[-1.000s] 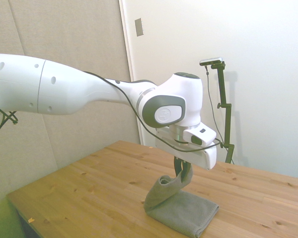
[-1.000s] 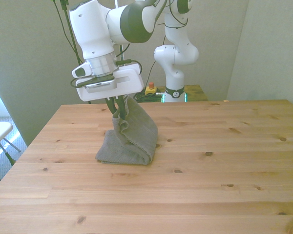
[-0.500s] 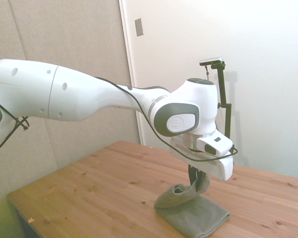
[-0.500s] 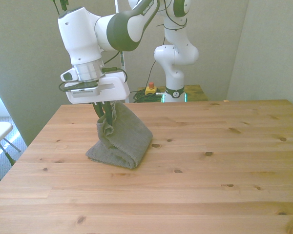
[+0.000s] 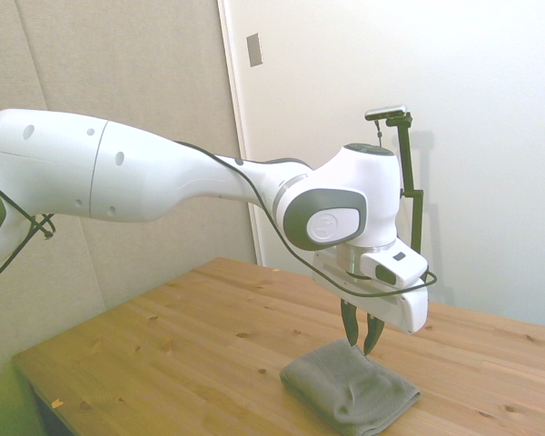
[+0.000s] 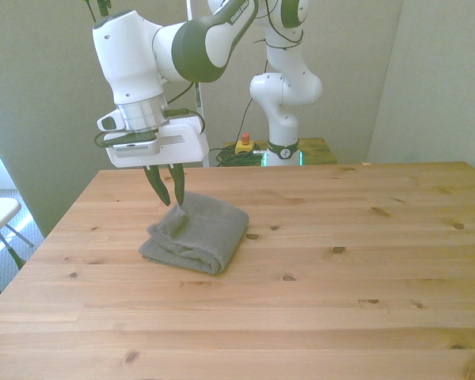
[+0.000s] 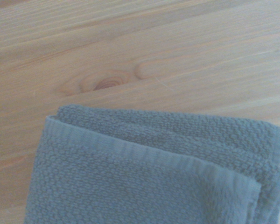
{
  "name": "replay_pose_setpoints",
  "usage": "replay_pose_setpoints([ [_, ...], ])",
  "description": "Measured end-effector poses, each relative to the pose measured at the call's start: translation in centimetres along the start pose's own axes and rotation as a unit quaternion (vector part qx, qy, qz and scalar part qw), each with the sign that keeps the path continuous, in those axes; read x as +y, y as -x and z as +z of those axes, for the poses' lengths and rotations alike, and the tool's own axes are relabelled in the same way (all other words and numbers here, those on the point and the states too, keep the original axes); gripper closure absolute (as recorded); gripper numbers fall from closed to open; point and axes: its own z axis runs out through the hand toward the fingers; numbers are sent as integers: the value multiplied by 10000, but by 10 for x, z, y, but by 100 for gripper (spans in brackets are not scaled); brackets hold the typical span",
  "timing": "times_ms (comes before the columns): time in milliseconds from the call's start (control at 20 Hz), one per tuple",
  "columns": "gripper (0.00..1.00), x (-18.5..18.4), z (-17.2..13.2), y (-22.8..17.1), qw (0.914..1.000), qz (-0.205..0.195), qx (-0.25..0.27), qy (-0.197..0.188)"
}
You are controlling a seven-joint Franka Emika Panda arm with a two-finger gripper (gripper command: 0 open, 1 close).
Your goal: Fold the towel
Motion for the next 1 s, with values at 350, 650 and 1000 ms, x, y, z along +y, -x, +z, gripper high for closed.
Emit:
replay_pose_setpoints([
  [350,0,13,-26,38,9997,-98,34,229],
  [650,0,-27,-32,164,9966,-643,396,327],
  [1000,0,-38,20,326,9907,-1087,791,214],
])
